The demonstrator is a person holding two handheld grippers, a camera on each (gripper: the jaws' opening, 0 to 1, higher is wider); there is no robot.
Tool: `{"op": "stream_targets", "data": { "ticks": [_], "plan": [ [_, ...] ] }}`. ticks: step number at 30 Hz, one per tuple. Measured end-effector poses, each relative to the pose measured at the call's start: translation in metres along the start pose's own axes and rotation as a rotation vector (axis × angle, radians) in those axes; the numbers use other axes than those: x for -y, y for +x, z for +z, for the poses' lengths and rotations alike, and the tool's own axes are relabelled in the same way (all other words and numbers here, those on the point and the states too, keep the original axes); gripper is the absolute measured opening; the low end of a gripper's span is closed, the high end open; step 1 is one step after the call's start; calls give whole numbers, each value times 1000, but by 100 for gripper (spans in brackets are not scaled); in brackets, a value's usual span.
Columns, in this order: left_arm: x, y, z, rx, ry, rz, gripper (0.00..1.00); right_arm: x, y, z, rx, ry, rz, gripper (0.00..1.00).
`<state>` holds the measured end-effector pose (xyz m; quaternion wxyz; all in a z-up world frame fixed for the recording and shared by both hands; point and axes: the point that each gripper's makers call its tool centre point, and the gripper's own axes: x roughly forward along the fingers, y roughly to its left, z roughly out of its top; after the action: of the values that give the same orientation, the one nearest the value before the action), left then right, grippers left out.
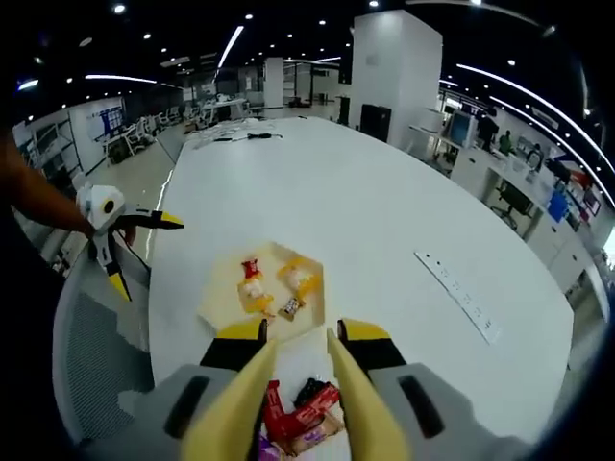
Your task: Place the target food into the container with the food tongs after gripping and lifting it, then release it inside without dropping or visibly crushing the food.
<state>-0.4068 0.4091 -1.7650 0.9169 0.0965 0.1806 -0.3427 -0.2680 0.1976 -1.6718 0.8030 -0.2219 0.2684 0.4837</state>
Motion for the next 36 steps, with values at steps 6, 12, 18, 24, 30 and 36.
{"op": "stream_targets", "data": {
  "ticks": [6, 12, 18, 24, 30, 36],
  "plan": [
    [-1, 0, 2, 7, 1, 6, 99, 10, -16, -17, 6, 44, -27, 28],
    [-5, 0, -1, -3, -2, 22, 99, 11, -29, -39, -5, 69, -43, 29],
    [-5, -1, 1, 3, -11, 22, 99, 13, -37, -57, -26, 75, -66, 29],
    [-4, 0, -1, -4, -6, 19, 99, 14, -38, -69, -35, 87, -81, 29],
    [-5, 0, -1, -4, -6, 24, 99, 12, -33, -81, -38, 127, -89, 29],
    [-4, 0, -2, -12, -6, 22, 99, 18, -20, -107, -82, 190, -150, 29]
  ]
}}
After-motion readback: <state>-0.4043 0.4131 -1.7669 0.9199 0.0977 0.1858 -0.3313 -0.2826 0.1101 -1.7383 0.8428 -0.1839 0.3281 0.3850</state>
